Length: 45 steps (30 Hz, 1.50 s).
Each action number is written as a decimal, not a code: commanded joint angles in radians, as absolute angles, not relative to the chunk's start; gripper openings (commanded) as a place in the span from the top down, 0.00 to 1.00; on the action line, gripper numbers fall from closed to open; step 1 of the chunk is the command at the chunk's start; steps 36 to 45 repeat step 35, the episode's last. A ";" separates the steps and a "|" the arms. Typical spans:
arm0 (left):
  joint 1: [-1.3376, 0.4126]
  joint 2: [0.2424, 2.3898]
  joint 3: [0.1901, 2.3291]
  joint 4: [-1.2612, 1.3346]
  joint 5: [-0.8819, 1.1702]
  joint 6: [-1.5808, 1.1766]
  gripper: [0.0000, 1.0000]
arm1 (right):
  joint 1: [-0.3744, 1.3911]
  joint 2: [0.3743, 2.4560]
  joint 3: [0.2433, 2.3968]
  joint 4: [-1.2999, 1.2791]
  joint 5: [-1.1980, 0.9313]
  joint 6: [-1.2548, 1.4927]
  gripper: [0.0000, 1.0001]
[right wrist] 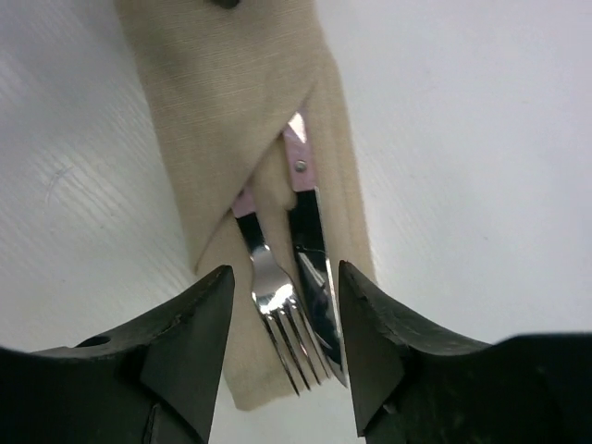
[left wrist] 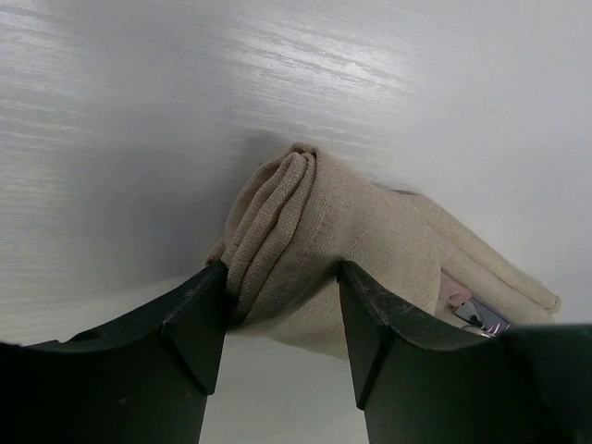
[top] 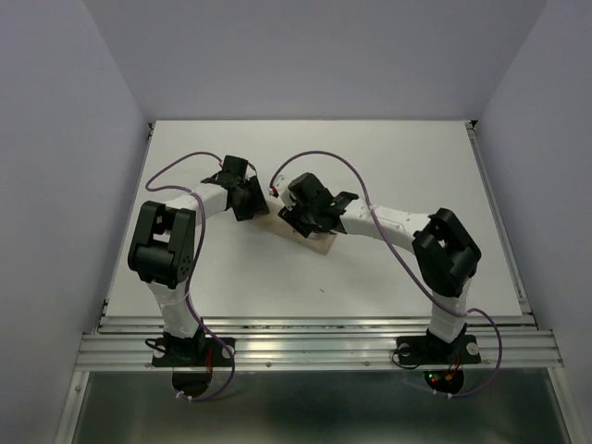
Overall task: Fold the napkin into a case and place the utensils inside
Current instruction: Reset both arms
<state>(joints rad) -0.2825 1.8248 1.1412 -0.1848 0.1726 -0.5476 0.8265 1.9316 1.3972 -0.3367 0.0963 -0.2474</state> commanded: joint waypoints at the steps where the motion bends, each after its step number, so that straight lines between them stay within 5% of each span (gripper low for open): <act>1: -0.293 1.786 1.178 -0.238 0.131 -0.534 0.38 | 0.822 1.771 1.344 -0.292 0.254 -0.207 0.42; 8: -0.293 1.711 1.235 -0.333 0.009 -0.537 0.37 | 0.709 1.525 1.126 -0.124 0.556 -0.023 0.17; 13: -0.298 1.639 1.220 -0.334 -0.035 -0.543 0.37 | 0.470 1.357 0.977 -0.127 0.531 0.324 0.00; 16: -0.301 1.597 1.218 -0.337 -0.028 -0.538 0.37 | 0.335 1.252 0.878 -0.129 0.413 0.446 0.00; 23: -0.314 1.436 1.200 -0.347 -0.009 -0.491 0.37 | 0.324 1.094 0.764 -0.175 0.557 0.573 0.00; 35: -0.314 1.152 1.138 -0.353 -0.104 -0.472 0.37 | 0.324 1.020 0.741 -0.278 0.699 0.621 0.00; 45: -0.314 1.152 1.138 -0.353 -0.104 -0.472 0.37 | 0.324 1.020 0.741 -0.278 0.699 0.621 0.00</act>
